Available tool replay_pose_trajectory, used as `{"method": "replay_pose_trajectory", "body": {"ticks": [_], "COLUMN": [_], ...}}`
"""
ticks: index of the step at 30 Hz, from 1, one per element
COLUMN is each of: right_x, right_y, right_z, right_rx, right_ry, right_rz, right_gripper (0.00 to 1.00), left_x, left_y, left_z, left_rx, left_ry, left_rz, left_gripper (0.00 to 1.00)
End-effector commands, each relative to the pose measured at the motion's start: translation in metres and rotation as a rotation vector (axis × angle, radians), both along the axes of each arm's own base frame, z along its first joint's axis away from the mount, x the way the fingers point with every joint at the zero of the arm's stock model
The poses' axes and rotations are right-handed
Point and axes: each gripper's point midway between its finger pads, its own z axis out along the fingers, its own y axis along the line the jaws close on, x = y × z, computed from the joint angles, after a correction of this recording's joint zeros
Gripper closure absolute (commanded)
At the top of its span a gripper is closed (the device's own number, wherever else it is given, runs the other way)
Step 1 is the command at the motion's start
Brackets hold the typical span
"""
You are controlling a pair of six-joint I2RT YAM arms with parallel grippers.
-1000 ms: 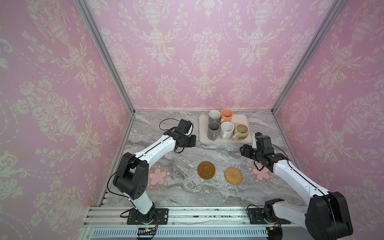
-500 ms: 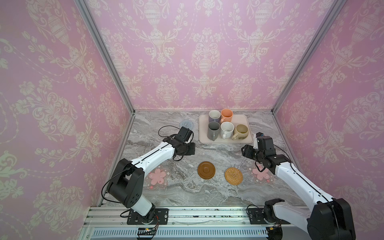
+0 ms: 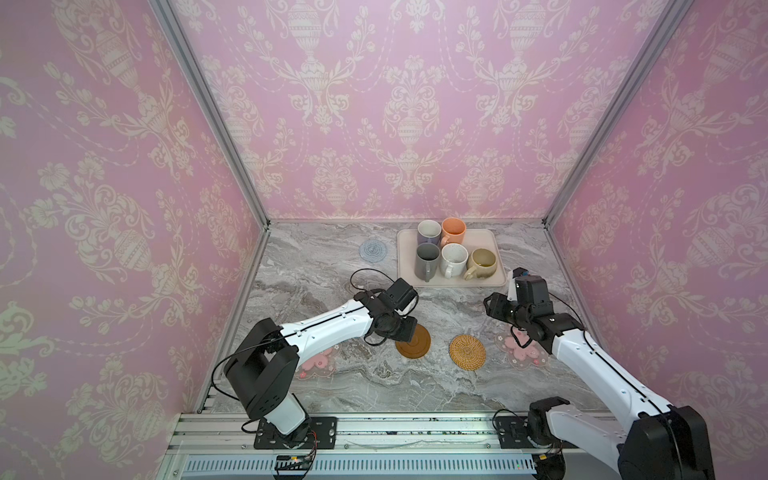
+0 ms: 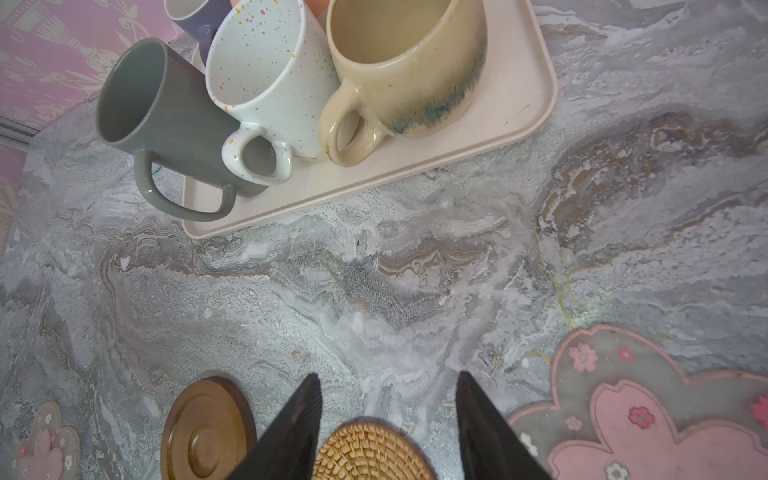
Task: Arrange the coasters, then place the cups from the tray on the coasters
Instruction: 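Move the left gripper to the brown wooden coaster and grip its knob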
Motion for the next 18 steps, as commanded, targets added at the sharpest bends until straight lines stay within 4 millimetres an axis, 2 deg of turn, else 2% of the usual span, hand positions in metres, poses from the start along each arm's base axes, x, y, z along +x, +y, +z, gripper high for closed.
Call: {"method": "replay_pose_trajectory", "body": {"ticks": [1, 7, 13, 18], "right_x": [-0.005, -0.008, -0.008, -0.006], "right_y": [0.004, 0.003, 0.002, 0.004], "right_z": [-0.003, -0.002, -0.002, -0.005], "right_rx": [0.012, 0.000, -0.009, -0.001], "right_ry": [0.016, 0.017, 0.022, 0.026], "right_rz": [0.010, 0.013, 0.013, 0.021], "right_gripper": [0.50, 0.51, 0.51, 0.51], "left_x": [-0.010, -0.014, -0.013, -0.004], "left_y": [-0.018, -0.027, -0.020, -0.014], "left_z": [-0.015, -0.034, -0.050, -0.056], "left_rx": [-0.024, -0.010, 0.046, 0.087], "left_ry": [0.056, 0.108, 0.130, 0.104], "left_rz": [-0.018, -0.017, 0.003, 0.060], "left_gripper": [1.00, 1.00, 1.00, 1.00]}}
